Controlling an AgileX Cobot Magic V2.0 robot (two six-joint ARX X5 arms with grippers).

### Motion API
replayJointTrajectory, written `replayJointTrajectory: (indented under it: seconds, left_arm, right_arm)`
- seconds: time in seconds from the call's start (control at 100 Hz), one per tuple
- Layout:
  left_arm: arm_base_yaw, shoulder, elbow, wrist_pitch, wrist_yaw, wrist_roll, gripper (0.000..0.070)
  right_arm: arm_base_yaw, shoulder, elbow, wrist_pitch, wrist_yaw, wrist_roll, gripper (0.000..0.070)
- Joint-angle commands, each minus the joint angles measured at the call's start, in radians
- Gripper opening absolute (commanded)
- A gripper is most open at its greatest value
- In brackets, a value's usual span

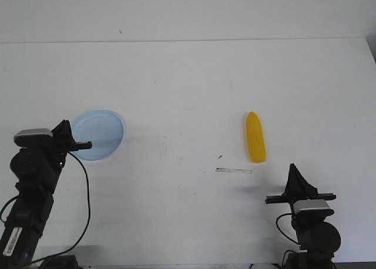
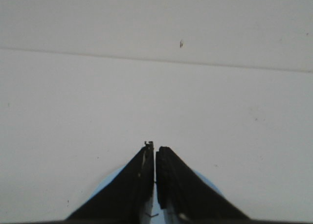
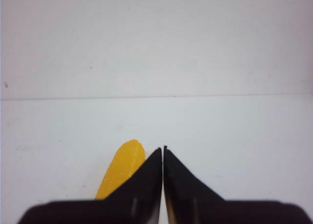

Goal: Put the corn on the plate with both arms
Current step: 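Reach the left gripper forward to the edge of the light blue plate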

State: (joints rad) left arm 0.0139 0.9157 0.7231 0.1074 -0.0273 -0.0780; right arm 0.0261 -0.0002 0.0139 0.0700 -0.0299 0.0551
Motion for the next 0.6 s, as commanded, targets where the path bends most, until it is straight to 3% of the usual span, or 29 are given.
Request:
replayJointTrajectory:
  seconds: [0.0, 0.21, 0.33, 0.42, 0.59]
  left_arm:
    - [0.009, 0.051, 0.051, -0.034, -0.003, -0.026, 0.0001]
    - [0.092, 0.249, 0.248, -0.302, 0.015, -0.199, 0.0001]
    - [0.163, 0.341, 0.339, -0.417, 0.07, -0.281, 0.0001]
    - [0.223, 0.397, 0.375, -0.451, 0.169, -0.282, 0.0001]
    - [0.339, 0.497, 0.381, -0.459, 0.457, -0.282, 0.0001]
  right_arm:
    - [0.002, 0.001, -0.001, 0.011, 0.001, -0.004, 0.0003]
    - [0.002, 0.001, -0.001, 0.011, 0.001, -0.004, 0.0003]
    - [0.002, 0.001, -0.001, 0.011, 0.002, -0.004, 0.0003]
    - [0.002, 0.001, -0.001, 0.011, 0.001, -0.004, 0.0003]
    - [0.002, 0.001, -0.001, 0.011, 0.001, -0.004, 0.0003]
